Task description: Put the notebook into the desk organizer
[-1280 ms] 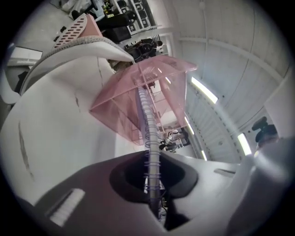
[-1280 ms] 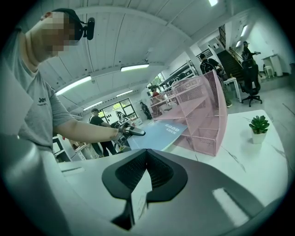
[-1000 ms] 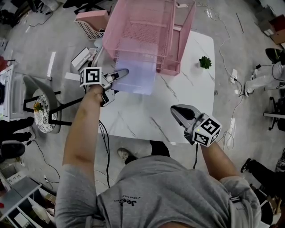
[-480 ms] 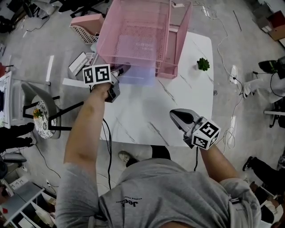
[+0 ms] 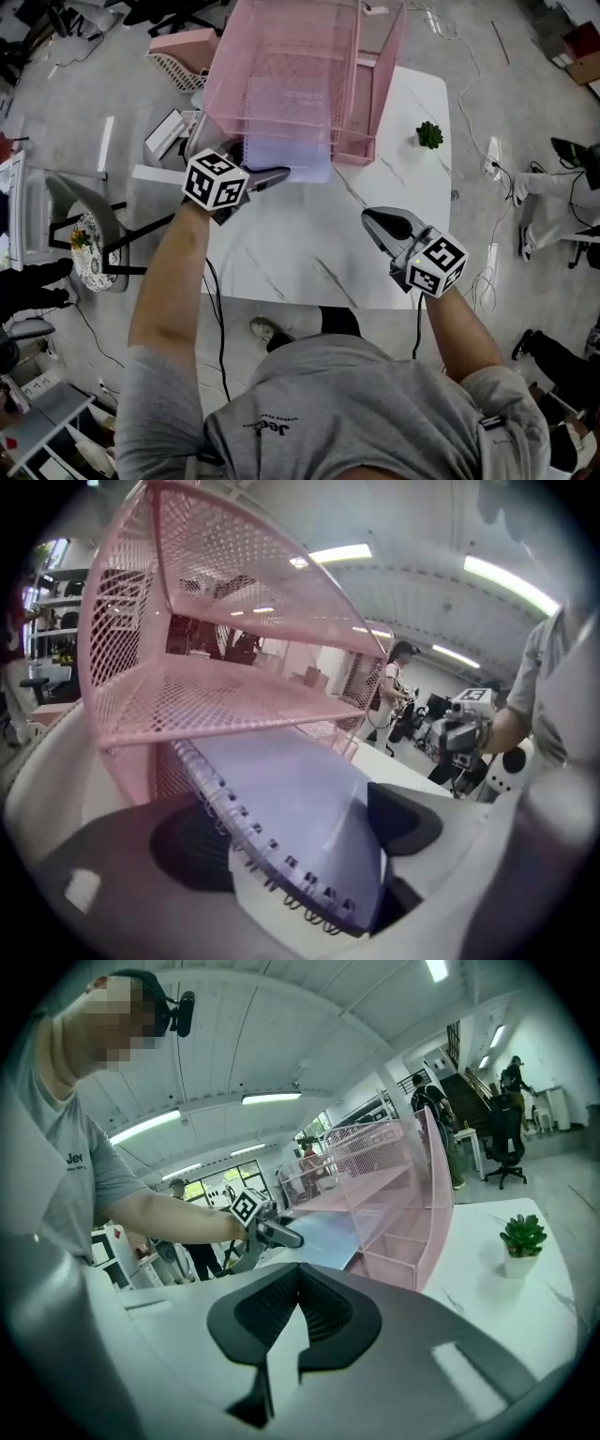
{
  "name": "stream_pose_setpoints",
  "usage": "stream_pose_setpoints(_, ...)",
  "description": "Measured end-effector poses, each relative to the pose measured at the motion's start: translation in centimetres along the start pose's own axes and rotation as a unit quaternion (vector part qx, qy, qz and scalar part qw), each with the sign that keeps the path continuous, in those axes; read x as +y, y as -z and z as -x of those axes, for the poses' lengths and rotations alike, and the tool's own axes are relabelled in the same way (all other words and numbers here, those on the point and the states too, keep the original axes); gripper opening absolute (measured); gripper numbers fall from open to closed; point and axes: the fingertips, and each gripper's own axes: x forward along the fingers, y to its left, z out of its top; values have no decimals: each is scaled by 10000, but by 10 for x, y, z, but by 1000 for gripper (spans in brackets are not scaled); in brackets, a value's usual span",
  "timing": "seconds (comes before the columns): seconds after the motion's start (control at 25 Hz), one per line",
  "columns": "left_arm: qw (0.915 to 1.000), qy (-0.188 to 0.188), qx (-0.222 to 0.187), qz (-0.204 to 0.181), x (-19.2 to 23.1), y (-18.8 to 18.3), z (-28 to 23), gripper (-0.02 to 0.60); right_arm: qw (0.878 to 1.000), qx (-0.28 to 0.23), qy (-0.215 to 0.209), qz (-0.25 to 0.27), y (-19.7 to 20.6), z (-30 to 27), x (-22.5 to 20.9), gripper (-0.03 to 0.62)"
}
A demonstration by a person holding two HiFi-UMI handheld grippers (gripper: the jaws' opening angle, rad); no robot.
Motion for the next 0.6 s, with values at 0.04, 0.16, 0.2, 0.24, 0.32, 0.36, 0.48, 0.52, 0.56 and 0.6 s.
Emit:
stream_pose_setpoints(0.04,10000,22,14,-27,0,2,0,476,10000,-12,44,77,-4,-3,-6,3)
stream_pose_setpoints(0.16,9997,190,77,-112,-5,4,0,532,9994,-101,219,249,-17,-11,-26,3)
stream_pose_setpoints(0.2,9995,250,116,-162,-7,4,-1,553,9991,-144,297,272,-22,-14,-34,3)
stream_pose_setpoints(0.24,9992,296,156,-217,-9,5,-1,575,9987,-189,376,285,-27,-16,-41,3)
stream_pose_setpoints(0.32,9985,271,270,-395,-9,8,-2,591,9979,-268,504,310,-37,-19,-54,3)
stream_pose_setpoints(0.36,9978,183,351,-537,-8,11,-2,590,9975,-300,545,324,-41,-21,-59,3)
stream_pose_setpoints(0.48,9938,-185,569,-935,-1,17,-5,588,9969,-370,593,349,-51,-25,-66,3)
stream_pose_setpoints(0.52,9923,-311,624,-1026,1,19,-5,588,9969,-386,593,354,-53,-25,-67,3)
stream_pose_setpoints(0.56,9904,-448,683,-1111,3,20,-6,588,9968,-398,589,356,-54,-26,-67,3)
stream_pose_setpoints(0.6,9883,-597,744,-1190,5,22,-5,588,9968,-408,581,354,-55,-26,-67,3)
